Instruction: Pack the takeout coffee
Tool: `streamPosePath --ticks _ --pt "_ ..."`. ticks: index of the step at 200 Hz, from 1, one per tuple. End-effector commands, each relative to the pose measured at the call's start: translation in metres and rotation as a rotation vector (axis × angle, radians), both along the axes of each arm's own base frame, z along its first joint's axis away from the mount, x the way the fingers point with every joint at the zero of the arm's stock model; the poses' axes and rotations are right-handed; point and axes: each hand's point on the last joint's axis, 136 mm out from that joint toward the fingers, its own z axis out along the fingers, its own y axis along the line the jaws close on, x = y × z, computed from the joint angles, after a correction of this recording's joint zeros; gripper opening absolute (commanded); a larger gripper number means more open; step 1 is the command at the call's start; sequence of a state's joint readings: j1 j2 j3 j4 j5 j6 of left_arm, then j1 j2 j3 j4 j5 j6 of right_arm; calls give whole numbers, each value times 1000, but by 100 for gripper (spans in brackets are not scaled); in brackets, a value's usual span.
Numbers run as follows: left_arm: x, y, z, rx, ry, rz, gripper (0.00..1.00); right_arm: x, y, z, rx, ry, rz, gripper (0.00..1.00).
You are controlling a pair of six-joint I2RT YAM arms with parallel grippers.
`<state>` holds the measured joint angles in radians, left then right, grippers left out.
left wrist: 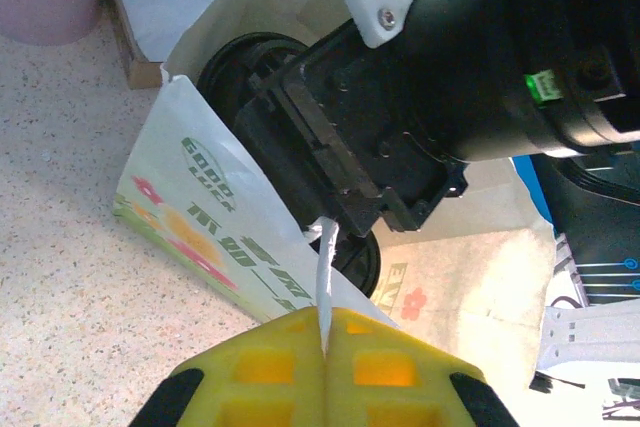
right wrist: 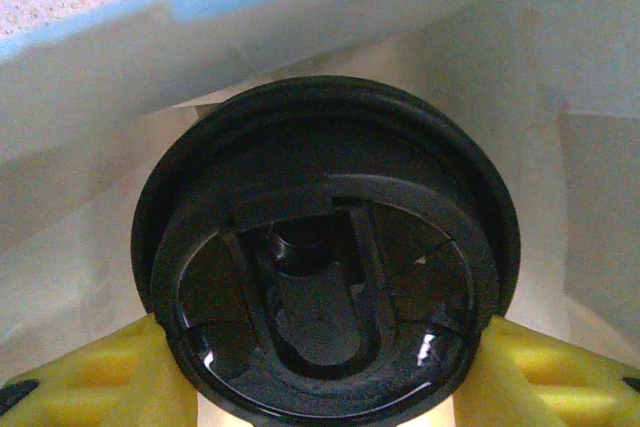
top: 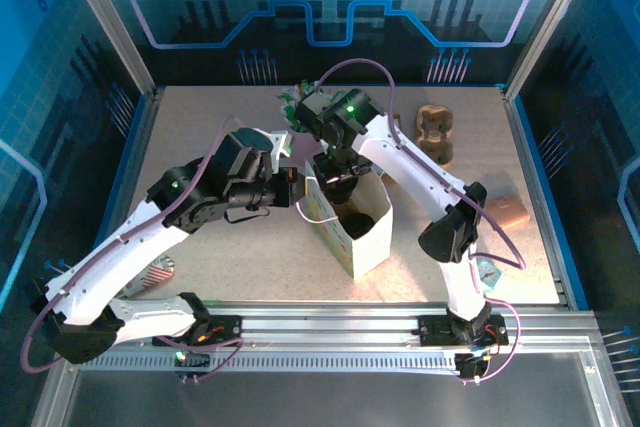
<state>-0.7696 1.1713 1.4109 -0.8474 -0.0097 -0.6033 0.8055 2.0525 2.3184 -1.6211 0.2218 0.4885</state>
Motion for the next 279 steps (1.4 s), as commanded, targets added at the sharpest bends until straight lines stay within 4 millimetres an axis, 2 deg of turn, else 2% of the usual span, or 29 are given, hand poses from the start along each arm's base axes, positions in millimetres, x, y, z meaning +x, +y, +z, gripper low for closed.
streamPosePath --ticks 1,169,279 --pt "-6 -3 6 -28 -17 -26 0 -7 -10 1 -24 57 -6 51" --pt "-11 -8 3 -36 -34 -70 0 -3 -10 -13 -55 118 -10 51" --pt "-13 -3 3 -28 -52 -69 0 -4 -9 -24 -67 126 -8 51"
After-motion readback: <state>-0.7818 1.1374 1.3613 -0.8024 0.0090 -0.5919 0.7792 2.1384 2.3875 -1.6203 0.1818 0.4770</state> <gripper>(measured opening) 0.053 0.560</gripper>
